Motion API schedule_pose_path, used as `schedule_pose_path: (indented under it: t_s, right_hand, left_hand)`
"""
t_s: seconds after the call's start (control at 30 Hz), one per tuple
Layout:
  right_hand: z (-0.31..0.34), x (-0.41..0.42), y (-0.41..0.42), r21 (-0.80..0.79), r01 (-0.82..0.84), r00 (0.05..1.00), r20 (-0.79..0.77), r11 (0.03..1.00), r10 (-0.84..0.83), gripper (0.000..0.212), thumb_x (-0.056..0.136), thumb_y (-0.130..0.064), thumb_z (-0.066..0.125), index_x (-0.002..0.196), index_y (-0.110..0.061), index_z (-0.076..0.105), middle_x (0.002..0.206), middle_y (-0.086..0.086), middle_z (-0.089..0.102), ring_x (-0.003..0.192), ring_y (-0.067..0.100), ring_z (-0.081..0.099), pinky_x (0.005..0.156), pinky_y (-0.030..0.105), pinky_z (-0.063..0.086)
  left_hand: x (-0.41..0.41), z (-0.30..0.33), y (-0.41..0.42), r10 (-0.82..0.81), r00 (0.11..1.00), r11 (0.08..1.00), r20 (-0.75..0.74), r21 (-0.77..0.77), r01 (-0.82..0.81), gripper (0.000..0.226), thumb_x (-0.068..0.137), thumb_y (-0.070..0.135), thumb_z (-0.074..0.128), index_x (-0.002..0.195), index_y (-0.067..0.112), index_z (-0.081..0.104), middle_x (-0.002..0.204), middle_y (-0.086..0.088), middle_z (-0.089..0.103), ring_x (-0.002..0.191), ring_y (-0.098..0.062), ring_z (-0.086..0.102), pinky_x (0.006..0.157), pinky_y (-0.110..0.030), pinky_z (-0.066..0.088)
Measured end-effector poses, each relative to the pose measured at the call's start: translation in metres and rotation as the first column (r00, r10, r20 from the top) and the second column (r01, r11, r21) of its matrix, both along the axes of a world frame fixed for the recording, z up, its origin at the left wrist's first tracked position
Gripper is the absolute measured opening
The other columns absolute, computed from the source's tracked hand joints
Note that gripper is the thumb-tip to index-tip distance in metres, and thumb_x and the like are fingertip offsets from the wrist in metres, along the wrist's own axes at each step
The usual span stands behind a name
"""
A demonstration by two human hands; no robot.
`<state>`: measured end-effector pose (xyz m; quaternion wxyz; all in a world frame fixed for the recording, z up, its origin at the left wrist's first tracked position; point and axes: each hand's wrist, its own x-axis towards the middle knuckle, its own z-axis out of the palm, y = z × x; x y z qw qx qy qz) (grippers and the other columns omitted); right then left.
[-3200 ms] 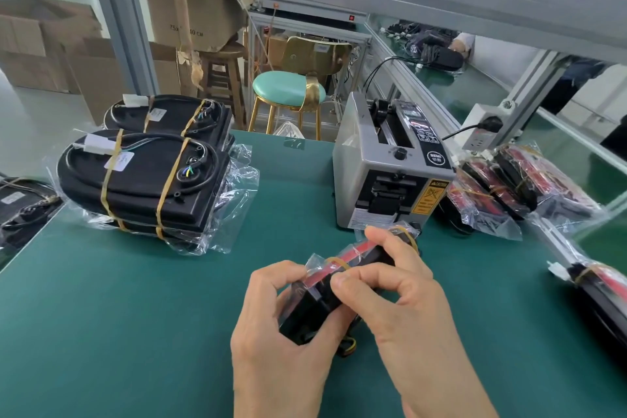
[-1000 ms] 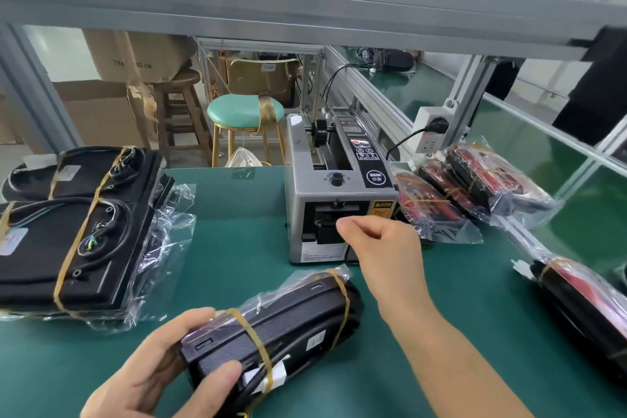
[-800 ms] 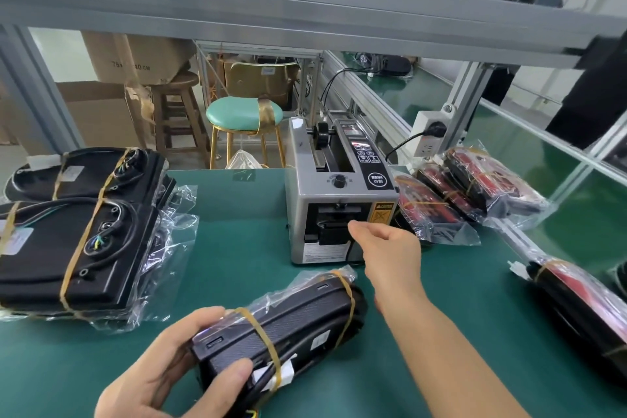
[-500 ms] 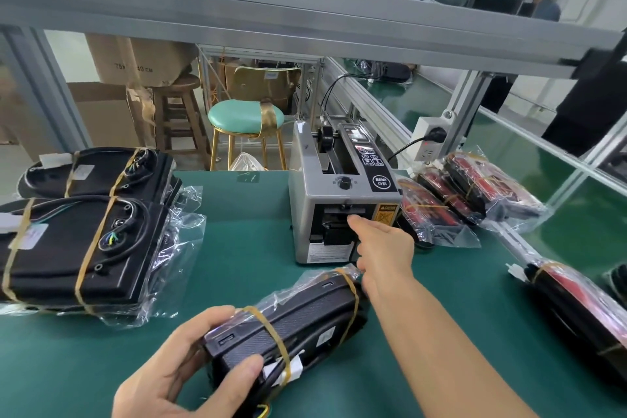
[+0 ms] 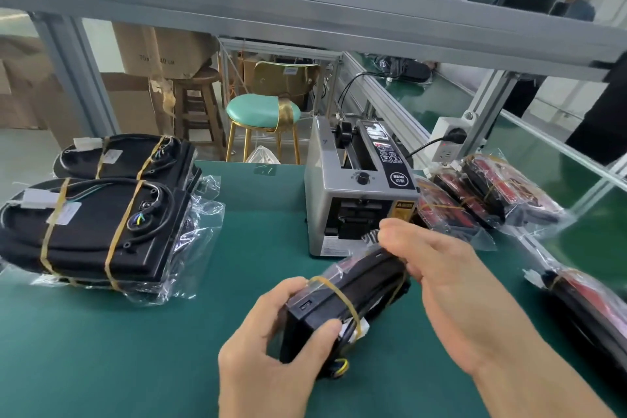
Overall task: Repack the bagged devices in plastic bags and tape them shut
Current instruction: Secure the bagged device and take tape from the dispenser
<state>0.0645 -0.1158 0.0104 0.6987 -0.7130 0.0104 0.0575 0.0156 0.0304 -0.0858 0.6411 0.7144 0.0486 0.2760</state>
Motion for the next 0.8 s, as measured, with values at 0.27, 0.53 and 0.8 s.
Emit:
schedule_pose_path:
  t_s: [0.27,0.53,0.8]
  right_hand:
    - [-0.023,-0.024,0.007,-0.278,-0.026,0.992,0.111,0.96,0.059,0.008,0.068,-0.029,0.07,0.061,-0.028,0.075,0.133,-0.037,0.04,0.128,-0.016,0.031,0.097,0.015,0.028]
    - [-0.034,-0.03,0.018,-0.32,0.008,0.991,0.132,0.947,0.037,0.018,0.075,-0.022,0.074,0.061,-0.033,0.075,0.135,-0.038,0.037,0.132,-0.015,0.025,0.115,0.036,0.024]
    - [-0.038,-0.028,0.021,-0.333,0.055,0.99,0.141,0.941,-0.008,0.017,0.074,-0.022,0.075,0.061,-0.033,0.075,0.129,-0.039,0.04,0.131,-0.015,0.026,0.114,0.039,0.027]
  left_hand:
    - [0.003,0.005,-0.015,-0.128,0.992,0.992,-0.014,-0.023,0.127,0.05,0.053,0.048,0.075,0.101,0.045,0.063,0.095,0.016,0.073,0.087,-0.005,0.069,0.077,-0.011,0.049]
    - [-0.004,0.01,-0.018,-0.135,0.991,0.985,0.007,-0.111,0.135,0.044,0.054,0.042,0.079,0.088,0.044,0.05,0.098,0.015,0.072,0.089,-0.002,0.068,0.07,-0.005,0.047]
    - [-0.004,0.009,-0.018,-0.137,0.99,0.983,0.025,-0.122,0.139,0.043,0.054,0.042,0.078,0.088,0.043,0.05,0.098,0.016,0.072,0.089,-0.002,0.068,0.069,-0.003,0.046]
